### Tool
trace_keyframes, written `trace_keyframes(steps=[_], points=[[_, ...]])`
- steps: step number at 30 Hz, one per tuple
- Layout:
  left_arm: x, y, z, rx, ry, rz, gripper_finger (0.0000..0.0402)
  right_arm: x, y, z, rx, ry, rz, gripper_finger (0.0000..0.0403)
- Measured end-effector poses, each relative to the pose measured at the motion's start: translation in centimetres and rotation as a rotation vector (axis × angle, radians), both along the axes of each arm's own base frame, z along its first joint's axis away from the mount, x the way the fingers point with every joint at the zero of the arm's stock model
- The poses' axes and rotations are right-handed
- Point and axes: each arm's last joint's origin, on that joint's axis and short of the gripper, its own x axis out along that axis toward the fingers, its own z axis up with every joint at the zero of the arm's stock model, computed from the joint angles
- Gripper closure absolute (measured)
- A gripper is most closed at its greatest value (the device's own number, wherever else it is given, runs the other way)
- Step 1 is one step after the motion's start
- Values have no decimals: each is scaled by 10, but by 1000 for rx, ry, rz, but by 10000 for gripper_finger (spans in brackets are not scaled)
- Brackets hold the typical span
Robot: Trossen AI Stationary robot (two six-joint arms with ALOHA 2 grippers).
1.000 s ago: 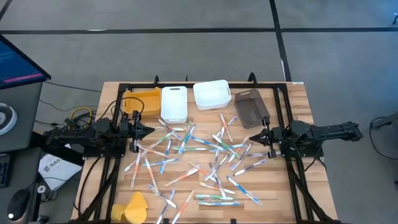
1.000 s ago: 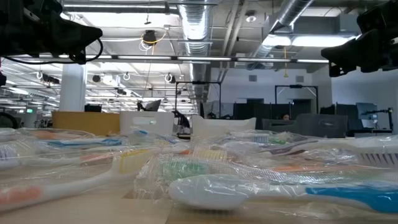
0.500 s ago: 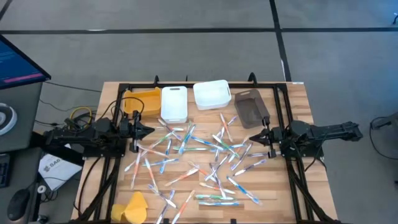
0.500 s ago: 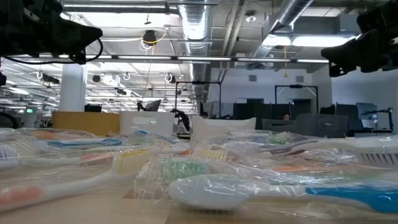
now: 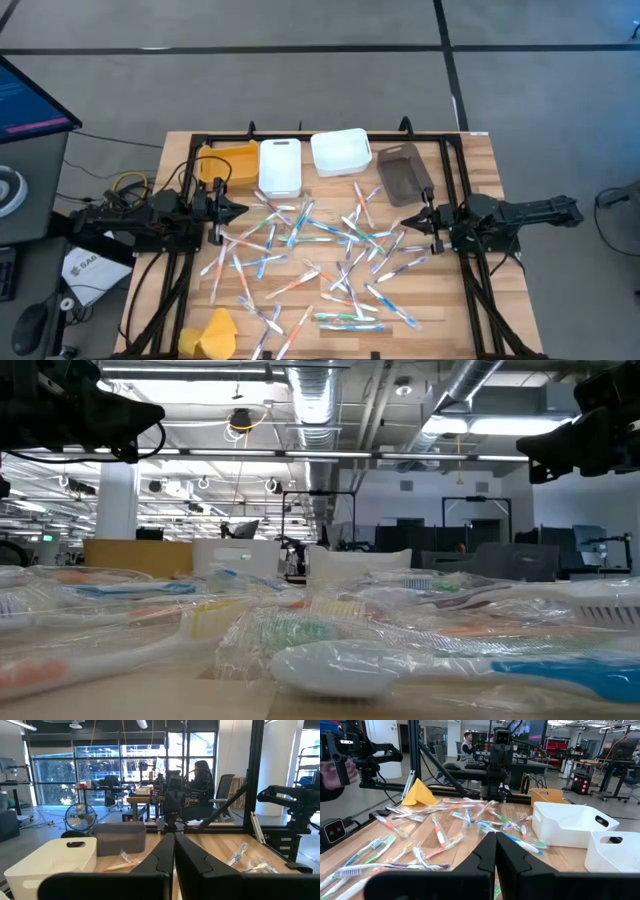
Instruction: Pick & Place Toothbrushes
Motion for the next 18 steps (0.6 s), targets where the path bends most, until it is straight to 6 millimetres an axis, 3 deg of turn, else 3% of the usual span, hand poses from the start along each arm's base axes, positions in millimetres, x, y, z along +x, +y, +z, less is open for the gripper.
trace_keyframes(steps=[13,18], points=[[0,0,1,-4,-9,-1,394,0,0,0,0,1,0,403],[0,-1,1,-80,-14,-33,394,0,0,0,0,1,0,403]])
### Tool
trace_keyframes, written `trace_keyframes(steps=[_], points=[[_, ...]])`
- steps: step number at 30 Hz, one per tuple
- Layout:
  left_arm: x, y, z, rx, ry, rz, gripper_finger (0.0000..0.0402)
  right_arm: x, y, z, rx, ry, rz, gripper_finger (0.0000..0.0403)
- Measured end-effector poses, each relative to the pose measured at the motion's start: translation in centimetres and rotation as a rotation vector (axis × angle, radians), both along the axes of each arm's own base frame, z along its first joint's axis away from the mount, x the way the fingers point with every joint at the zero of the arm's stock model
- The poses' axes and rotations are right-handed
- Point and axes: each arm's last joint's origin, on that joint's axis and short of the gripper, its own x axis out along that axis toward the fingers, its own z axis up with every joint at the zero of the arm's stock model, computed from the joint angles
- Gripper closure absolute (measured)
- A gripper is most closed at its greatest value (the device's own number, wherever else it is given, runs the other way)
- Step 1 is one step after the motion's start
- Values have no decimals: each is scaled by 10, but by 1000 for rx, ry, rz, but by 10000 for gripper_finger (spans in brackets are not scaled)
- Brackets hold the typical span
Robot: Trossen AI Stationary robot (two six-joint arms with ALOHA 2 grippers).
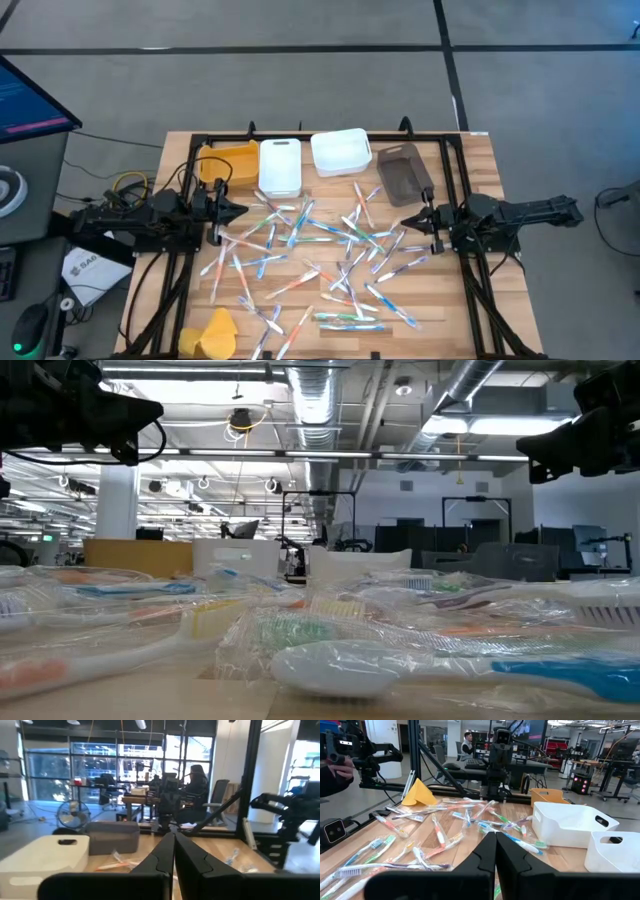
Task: Pick & Place Toothbrushes
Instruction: Put the green toothbrush into the black bin
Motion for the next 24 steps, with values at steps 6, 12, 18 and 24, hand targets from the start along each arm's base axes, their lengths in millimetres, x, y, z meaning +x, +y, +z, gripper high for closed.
trace_keyframes(steps=[6,12,18,24], points=[[0,0,0,-12,-5,-3,394,0,0,0,0,0,0,403],[0,0,0,-12,-4,-5,394,0,0,0,0,0,0,403],[2,0,-2,6,23,-8,394,0,0,0,0,0,0,403],[9,-2,-10,12,122,-68,394,0,0,2,86,-12,0,403]])
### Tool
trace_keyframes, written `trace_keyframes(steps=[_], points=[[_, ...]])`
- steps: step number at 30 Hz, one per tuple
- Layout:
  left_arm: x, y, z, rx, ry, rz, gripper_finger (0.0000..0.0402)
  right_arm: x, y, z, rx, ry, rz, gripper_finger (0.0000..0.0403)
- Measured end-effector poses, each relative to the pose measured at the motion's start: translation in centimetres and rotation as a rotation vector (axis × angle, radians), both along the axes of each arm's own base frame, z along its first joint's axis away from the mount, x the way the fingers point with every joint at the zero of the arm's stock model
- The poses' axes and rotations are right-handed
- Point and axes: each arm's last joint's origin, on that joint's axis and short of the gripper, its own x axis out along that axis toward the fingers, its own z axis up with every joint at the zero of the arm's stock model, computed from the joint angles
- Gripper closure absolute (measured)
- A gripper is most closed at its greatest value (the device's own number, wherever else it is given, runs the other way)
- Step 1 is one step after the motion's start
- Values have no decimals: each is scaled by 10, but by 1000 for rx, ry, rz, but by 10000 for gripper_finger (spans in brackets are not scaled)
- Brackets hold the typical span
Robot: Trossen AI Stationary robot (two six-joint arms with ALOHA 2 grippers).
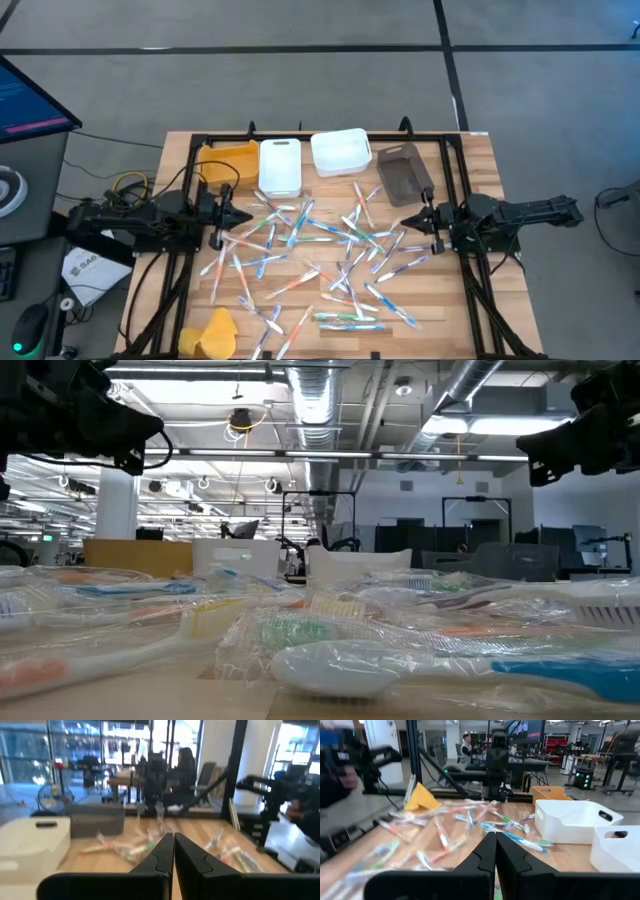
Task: Pick & Place Toothbrushes
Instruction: Put the green toothbrush into the black bin
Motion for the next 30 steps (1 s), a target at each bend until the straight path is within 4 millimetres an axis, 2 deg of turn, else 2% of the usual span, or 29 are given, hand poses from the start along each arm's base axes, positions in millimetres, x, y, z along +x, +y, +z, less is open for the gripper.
trace_keyframes(steps=[5,8,13,19,22,25,30], points=[[5,2,-5,-9,53,52,391,0,0,0,31,2,0,403],[8,2,-5,-11,57,78,371,0,0,0,67,4,0,403],[11,2,0,-18,9,79,304,0,0,0,183,12,-1,403],[13,3,7,-43,-65,78,211,-1,-1,8,125,-19,-5,399],[14,3,9,-41,-91,97,174,-3,0,16,125,-45,1,375],[15,4,10,-41,-104,135,147,-3,-1,21,123,-49,-19,335],[16,5,13,-46,-138,152,124,-1,-1,32,28,-23,-36,258]])
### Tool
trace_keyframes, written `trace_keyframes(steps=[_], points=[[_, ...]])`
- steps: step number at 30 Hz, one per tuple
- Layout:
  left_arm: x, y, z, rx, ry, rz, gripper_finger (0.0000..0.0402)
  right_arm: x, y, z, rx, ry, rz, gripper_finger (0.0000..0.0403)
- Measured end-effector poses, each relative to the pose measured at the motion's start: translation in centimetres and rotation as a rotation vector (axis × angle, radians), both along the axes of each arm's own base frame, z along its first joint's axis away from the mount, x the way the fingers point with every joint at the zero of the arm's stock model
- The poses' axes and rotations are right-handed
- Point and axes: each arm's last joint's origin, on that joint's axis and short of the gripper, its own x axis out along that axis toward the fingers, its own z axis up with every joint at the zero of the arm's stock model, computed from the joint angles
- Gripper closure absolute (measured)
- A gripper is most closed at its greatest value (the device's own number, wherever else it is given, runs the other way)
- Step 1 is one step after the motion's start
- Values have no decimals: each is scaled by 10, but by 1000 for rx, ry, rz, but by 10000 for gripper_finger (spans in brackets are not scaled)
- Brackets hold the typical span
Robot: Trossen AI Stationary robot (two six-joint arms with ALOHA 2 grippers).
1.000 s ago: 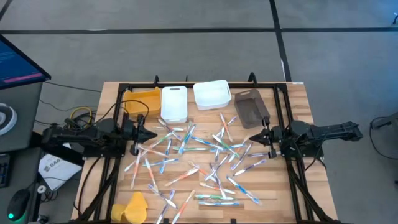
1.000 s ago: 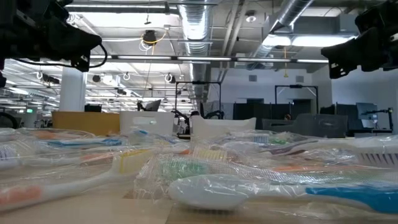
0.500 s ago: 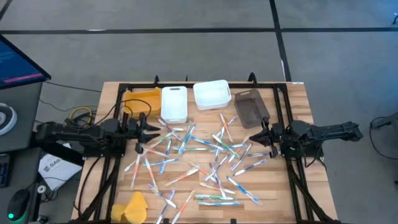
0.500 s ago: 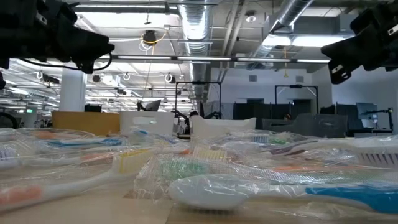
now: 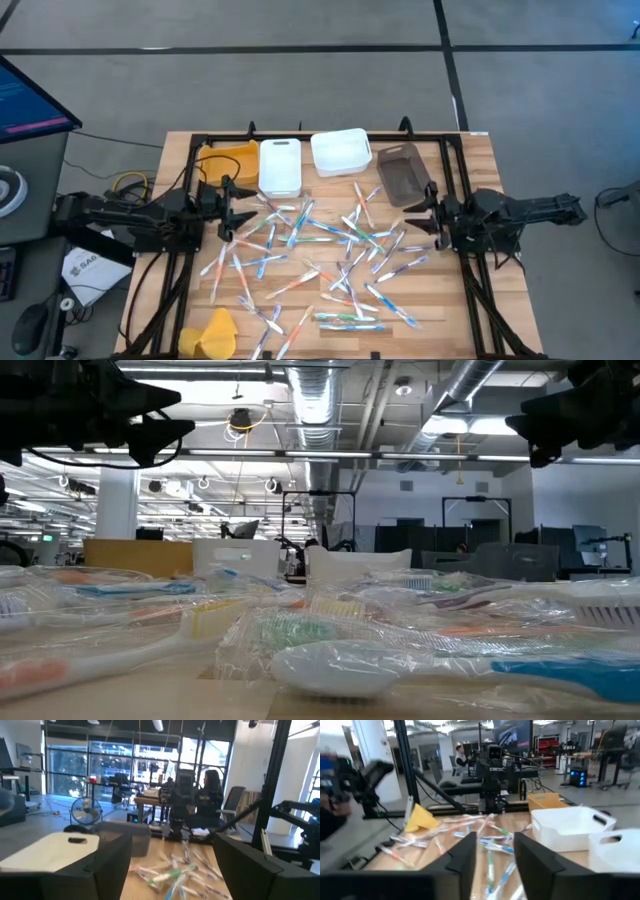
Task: Pick & Place Toothbrushes
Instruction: Put the green toothbrush into the black bin
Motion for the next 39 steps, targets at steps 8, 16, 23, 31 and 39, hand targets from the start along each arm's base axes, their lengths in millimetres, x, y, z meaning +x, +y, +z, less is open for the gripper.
trace_keyframes(steps=[8,16,23,31,39], points=[[2,0,0,0,-5,0,121,14,2,31,-67,40,0,205],[3,0,4,36,-45,8,121,54,4,61,-13,283,-88,206],[1,0,10,110,-102,28,121,101,9,58,-28,455,-109,207],[0,0,13,186,-117,51,121,151,10,27,-36,648,-140,229],[0,0,13,181,-121,50,121,189,-7,-5,56,799,-247,271]])
